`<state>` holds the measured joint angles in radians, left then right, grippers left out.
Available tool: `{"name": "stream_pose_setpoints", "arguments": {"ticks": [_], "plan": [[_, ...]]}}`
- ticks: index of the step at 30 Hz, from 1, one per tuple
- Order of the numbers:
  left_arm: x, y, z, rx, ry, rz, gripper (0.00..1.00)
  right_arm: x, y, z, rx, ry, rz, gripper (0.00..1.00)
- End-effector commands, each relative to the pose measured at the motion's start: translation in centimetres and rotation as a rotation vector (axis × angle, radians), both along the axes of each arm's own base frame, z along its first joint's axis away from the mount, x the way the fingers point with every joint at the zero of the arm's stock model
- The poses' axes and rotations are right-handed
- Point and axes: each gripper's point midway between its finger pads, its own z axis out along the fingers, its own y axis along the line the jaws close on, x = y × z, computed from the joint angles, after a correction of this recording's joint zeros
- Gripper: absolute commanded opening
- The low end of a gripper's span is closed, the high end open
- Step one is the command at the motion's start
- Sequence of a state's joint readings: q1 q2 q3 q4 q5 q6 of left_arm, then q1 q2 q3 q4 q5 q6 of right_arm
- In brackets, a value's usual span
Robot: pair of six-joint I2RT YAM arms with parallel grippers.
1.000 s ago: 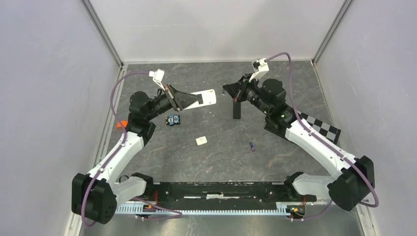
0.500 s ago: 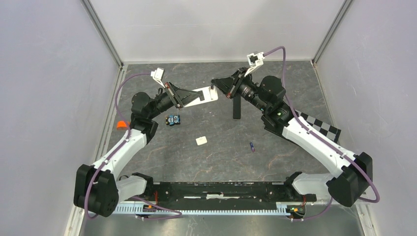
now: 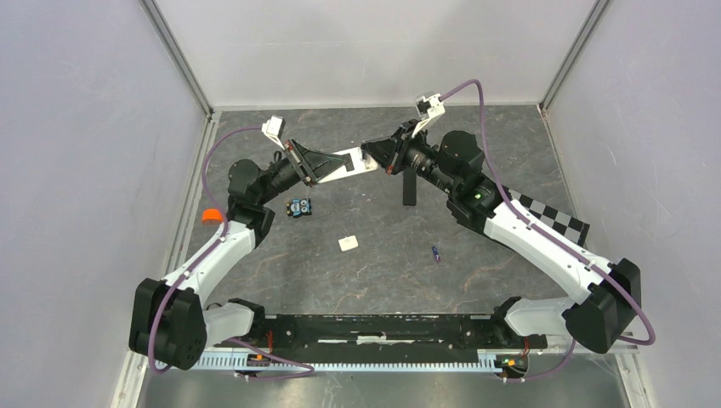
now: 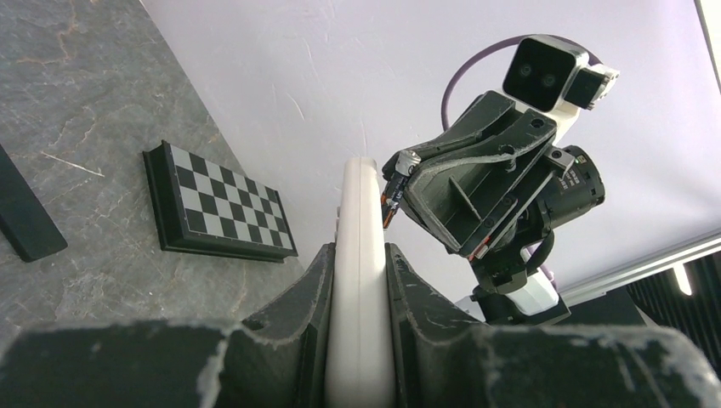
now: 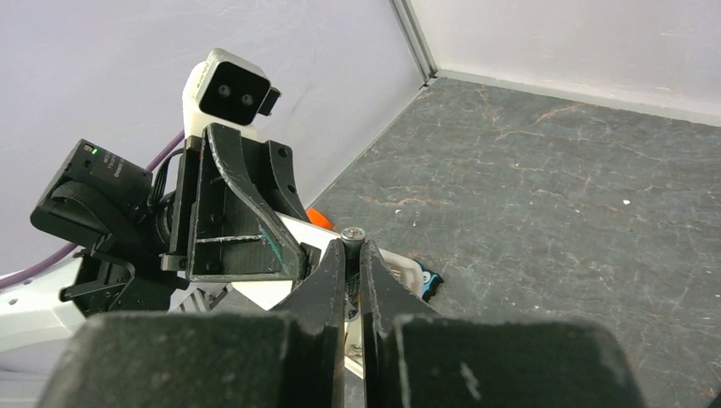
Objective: Load the batteries into the remote control
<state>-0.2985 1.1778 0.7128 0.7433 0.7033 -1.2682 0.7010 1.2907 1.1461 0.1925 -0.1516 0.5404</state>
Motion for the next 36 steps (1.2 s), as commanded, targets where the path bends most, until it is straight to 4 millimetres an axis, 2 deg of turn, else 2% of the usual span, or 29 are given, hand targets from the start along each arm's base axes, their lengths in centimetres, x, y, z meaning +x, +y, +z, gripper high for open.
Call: {"name": "stream_pose_setpoints", "arguments": {"ticks": [1,9,15,23,36], "plan": [[-0.4,0.2,2.5,-0.065,-0.064,0.000,0.02,0.4,-0.6,1.2,-0.037,-0.060,-0.038,0.00],[-0.3,0.2,2.3,-0.063,-0.062,-0.003,0.02,0.9,-0.8,0.5,-0.061,-0.042,-0.063,0.00],[-0.1,0.3,2.6,-0.078,-0.062,0.011,0.02,-0.1,0.5,0.3,-0.068,-0.063,0.022,0.01],[-0.1,0.4,4.0,-0.137,-0.069,0.006,0.02,-1.0,1.0,-0.6,-0.116,-0.071,0.052,0.08],[-0.4,0.5,3.2,-0.131,-0.066,0.004,0.02,-0.6,0.9,1.5,-0.080,-0.050,0.016,0.38]]}}
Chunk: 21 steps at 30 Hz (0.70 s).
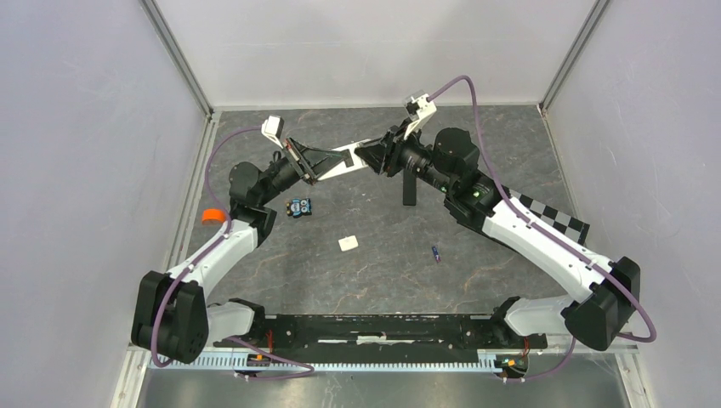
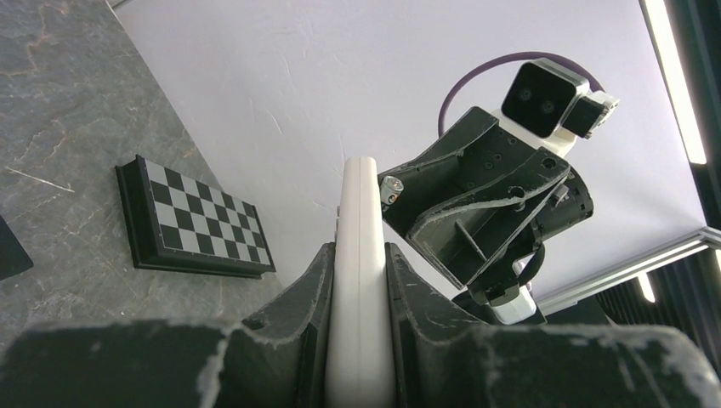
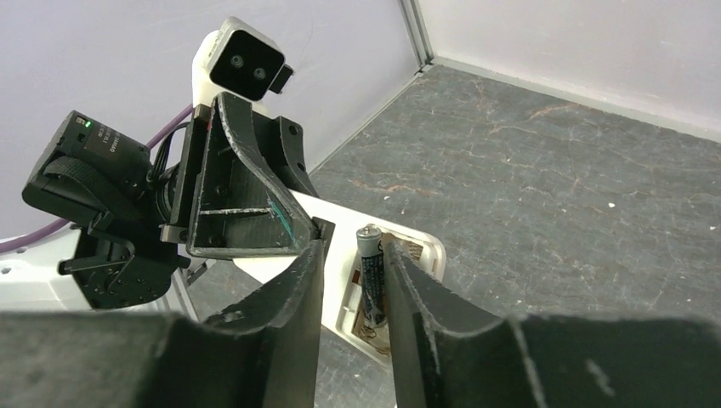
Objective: Load the batteries into the remote control
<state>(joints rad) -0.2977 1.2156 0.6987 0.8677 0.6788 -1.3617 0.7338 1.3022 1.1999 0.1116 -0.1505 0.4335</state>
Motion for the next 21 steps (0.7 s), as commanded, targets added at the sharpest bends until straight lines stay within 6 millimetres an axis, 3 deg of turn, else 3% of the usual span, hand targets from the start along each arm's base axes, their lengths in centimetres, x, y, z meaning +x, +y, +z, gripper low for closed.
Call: {"name": "stream_pose_setpoints", "arguments": {"ticks": [1,5,15,21], "plan": [[-0.9,0.4,2.4,-0.053,-0.077,0.007,0.02,0.1,0.1,1.8,0.021,0.001,-0.012,0.40],[-0.9,0.5,2.2,-0.045,-0.081,0.011,0.02,0.1,-0.3,2.9,0.043,0.005,-0.030,0.47],[-0.8,0.5,2.4,-0.030,-0.129,0.027,0.02,-1.2,-1.8,7.0,0.165,-0.008,-0.044,0.78],[-0.4,0.8,2.9,-0.048,-0.187,0.061,0.02,-0.6,-3.9,6.9,0.295,0.140,-0.174,0.98]]}}
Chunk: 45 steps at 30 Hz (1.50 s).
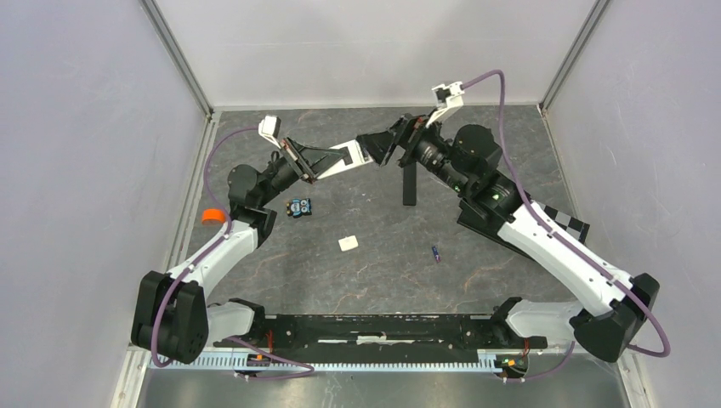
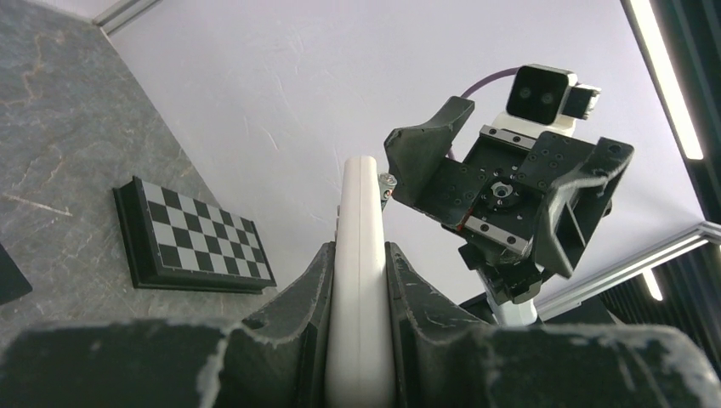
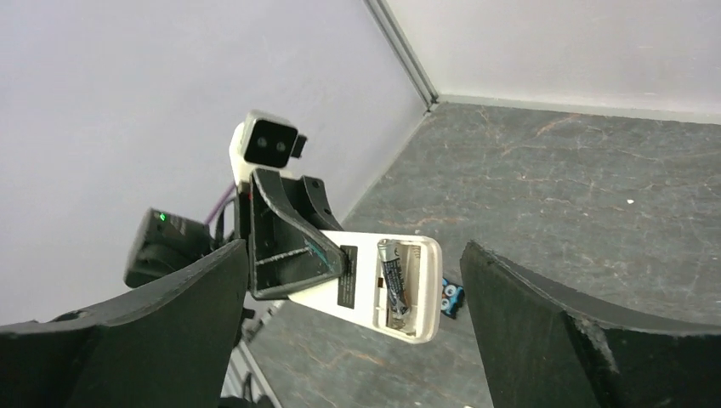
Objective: Load the batteries into the remote control
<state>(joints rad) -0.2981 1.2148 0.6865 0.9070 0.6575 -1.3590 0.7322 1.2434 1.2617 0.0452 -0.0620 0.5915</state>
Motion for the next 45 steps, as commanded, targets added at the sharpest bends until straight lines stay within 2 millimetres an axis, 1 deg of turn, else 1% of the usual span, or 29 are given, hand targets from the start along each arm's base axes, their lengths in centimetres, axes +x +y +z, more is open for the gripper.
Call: {"name": "stream_pose_setpoints", "arguments": {"ticks": [1,3,5,9,11,12,18,21,25,26,30,33,35,38,45], "plan": [[-0.5,0.6,2.8,-0.038,-0.182,0.045,0.02,-0.2,-2.0,3.0,0.177,0.078,-0.084,0.98],[-0.4,0.6,3.1,-0.046,-0.210,0.050,0.02,-0.7,-1.5,3.5,0.254,0.120,-0.047,0.98],[-0.3,0.7,3.5,-0.055,-0.239,0.062,0.02,-0.7,-1.1,3.3,0.322,0.186,-0.033,0.98],[-0.1,0.7,4.1,-0.057,-0.275,0.069,0.02,-0.4,-0.9,1.6,0.414,0.313,-0.049,0.98],[0.0,0.6,4.2,-0.056,-0.280,0.073,0.02,-0.4,-0.9,1.1,0.465,0.343,-0.052,0.98],[0.1,0.7,4.2,-0.056,-0.283,0.076,0.02,-0.4,-0.9,1.3,0.494,0.344,-0.045,0.98],[0.2,0.6,4.8,-0.052,-0.305,0.079,0.02,0.0,0.5,1.0,0.537,0.394,-0.001,0.98],[0.0,0.6,4.9,-0.045,-0.314,0.075,0.02,0.4,0.8,0.9,0.560,0.410,0.002,0.98],[-0.6,0.6,5.1,-0.030,-0.352,0.068,0.02,0.8,1.4,0.9,0.589,0.424,0.017,0.98],[-0.8,0.5,5.0,-0.020,-0.362,0.066,0.02,0.5,1.9,1.0,0.584,0.432,0.047,0.98],[-1.2,0.4,5.0,0.012,-0.401,0.062,0.02,0.6,2.7,0.8,0.588,0.458,0.078,0.98],[-1.4,0.3,4.8,0.033,-0.418,0.053,0.02,0.7,3.0,0.8,0.595,0.465,0.089,0.92],[-1.5,0.2,4.5,0.043,-0.426,0.046,0.02,0.7,3.1,0.9,0.604,0.467,0.094,0.86],[-1.6,0.2,4.3,0.051,-0.434,0.043,0.02,0.7,3.2,1.1,0.627,0.467,0.111,0.78],[-1.3,0.2,3.6,0.034,-0.406,0.046,0.02,0.5,3.4,1.3,0.657,0.473,0.138,0.63]]}}
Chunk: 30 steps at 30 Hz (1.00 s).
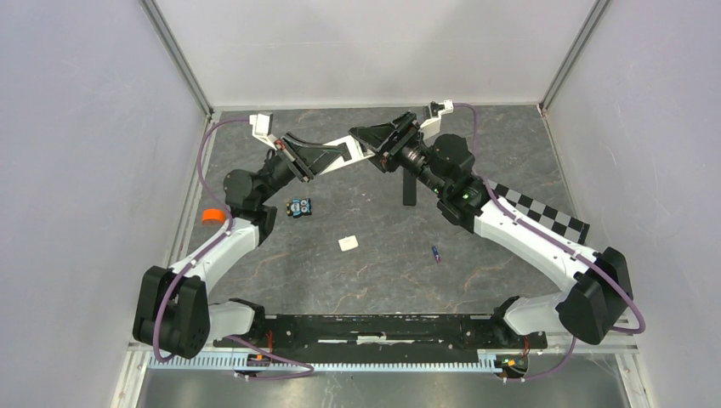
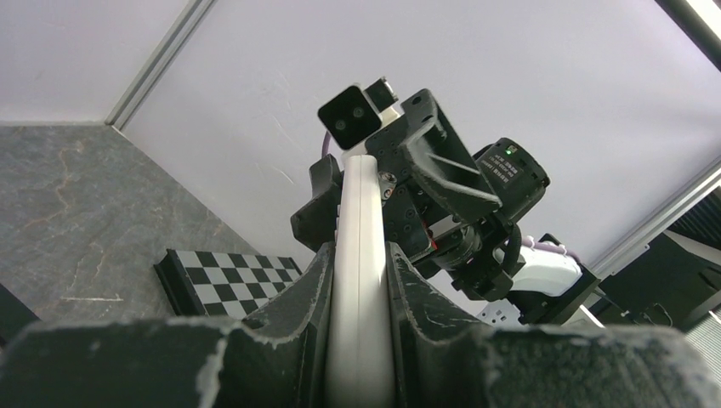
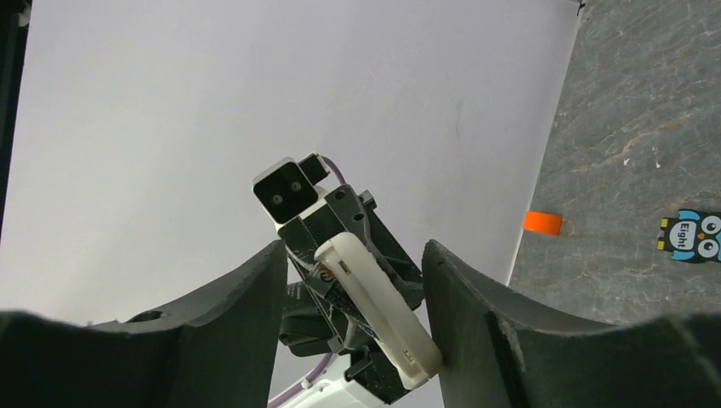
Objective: Load the batteries into the remote control
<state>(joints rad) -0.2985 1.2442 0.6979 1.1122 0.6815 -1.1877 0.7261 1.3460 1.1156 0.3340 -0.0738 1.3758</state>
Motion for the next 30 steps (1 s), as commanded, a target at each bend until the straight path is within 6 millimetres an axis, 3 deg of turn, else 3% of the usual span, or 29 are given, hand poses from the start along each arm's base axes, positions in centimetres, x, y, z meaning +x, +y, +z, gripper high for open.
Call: {"name": "stream_pose_setpoints", "arguments": {"ticks": [1,8,16,21,23,26,28,30], "plan": [[-0.6,0.1,1.2,-0.011,-0.084,0.001,0.02,-0.6,0.0,3.1,0.100,-0.062,0.028,0.61],[-0.5,0.1,1.2,-0.029,-0.065,-0.006,0.02,-0.8,0.2,2.5,0.103,-0.054,0.042,0.46],[-0.5,0.3,2.6,-0.092,0.031,-0.039,0.02,-0.8,0.5,1.8,0.086,-0.067,0.057,0.29],[-0.7,0.3,3.8,-0.151,0.136,-0.096,0.02,-0.6,0.4,1.4,0.050,-0.096,0.038,0.28],[-0.8,0.3,4.2,-0.173,0.172,-0.117,0.02,-0.5,0.2,1.6,0.024,-0.138,0.023,0.40],[-0.6,0.4,4.0,-0.180,0.199,-0.114,0.02,-0.5,-0.5,2.5,-0.004,-0.222,-0.002,0.82],[-0.3,0.4,3.5,-0.169,0.213,-0.099,0.02,-0.7,-1.4,3.4,0.007,-0.280,-0.029,0.91],[-0.1,0.5,3.3,-0.166,0.219,-0.089,0.02,-0.9,-2.2,3.7,0.006,-0.306,-0.040,0.92]]}}
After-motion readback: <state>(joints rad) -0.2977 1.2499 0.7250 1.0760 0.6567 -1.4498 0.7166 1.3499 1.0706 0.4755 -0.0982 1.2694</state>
